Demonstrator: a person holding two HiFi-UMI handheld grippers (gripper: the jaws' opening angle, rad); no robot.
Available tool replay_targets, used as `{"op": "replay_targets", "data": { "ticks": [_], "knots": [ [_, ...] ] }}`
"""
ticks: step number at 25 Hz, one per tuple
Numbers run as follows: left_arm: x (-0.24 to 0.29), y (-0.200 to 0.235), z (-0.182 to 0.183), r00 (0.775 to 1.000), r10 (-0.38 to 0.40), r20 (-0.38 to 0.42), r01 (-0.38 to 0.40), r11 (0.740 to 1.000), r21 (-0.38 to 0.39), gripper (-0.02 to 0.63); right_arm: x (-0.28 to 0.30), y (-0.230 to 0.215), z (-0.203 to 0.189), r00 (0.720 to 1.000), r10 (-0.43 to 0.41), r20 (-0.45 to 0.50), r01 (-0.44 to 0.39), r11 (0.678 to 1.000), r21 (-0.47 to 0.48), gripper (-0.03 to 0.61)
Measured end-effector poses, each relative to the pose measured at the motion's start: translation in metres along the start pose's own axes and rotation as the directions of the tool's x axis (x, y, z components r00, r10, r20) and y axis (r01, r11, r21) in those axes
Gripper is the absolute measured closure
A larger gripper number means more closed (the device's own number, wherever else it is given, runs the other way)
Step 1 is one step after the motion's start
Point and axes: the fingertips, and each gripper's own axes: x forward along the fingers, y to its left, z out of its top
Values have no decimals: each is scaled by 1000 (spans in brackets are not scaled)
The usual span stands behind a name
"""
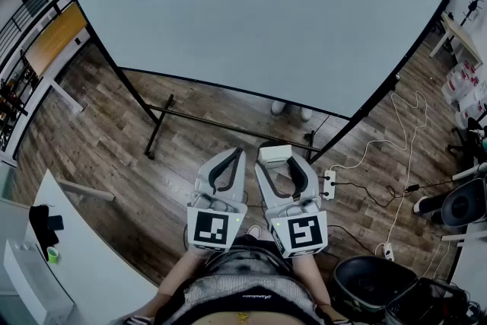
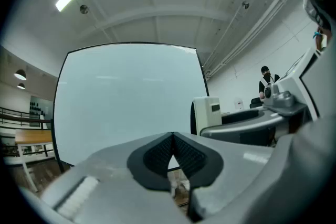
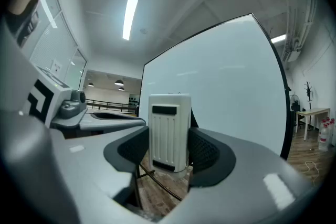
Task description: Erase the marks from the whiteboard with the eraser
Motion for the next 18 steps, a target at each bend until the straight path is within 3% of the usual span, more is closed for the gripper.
{"op": "replay_targets", "data": {
  "ticks": [13,18],
  "knots": [
    [3,-5,-24,998,53,-46,-54,998,-33,609,0,-5,-21,996,87,-21,-87,996,28,337],
    [19,7,-29,998,38,-53,-40,999,-24,609,18,-10,-24,997,80,-23,-79,996,35,337]
  ]
}}
